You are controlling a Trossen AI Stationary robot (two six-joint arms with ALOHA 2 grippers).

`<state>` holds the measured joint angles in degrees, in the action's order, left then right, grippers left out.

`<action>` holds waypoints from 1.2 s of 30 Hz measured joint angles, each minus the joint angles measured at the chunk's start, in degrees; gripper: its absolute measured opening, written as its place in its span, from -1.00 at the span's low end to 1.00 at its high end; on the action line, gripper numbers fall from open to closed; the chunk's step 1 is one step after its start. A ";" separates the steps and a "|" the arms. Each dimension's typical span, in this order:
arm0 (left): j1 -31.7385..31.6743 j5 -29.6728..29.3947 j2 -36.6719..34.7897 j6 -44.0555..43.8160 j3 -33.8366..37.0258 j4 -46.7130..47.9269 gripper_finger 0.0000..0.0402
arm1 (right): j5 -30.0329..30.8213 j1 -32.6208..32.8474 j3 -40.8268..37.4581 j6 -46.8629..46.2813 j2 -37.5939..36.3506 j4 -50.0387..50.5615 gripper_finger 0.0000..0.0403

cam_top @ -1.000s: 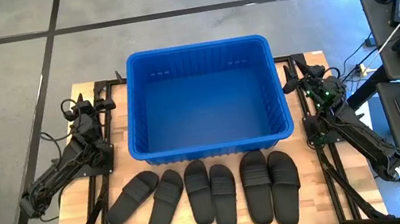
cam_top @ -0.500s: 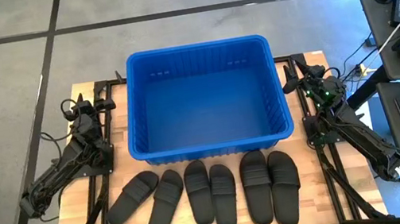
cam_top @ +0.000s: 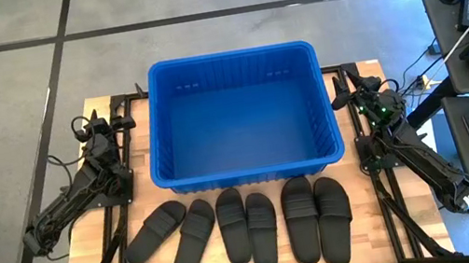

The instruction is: Pick and place slides into bin

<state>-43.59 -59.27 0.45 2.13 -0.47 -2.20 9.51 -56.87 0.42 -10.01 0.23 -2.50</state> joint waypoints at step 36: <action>0.02 0.02 0.02 -0.06 0.00 0.00 0.24 | -19.10 0.03 7.72 2.73 1.77 -18.68 0.47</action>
<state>-43.57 -59.24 0.47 2.07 -0.47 -2.20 -9.59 -56.84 8.14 -7.29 2.00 -21.18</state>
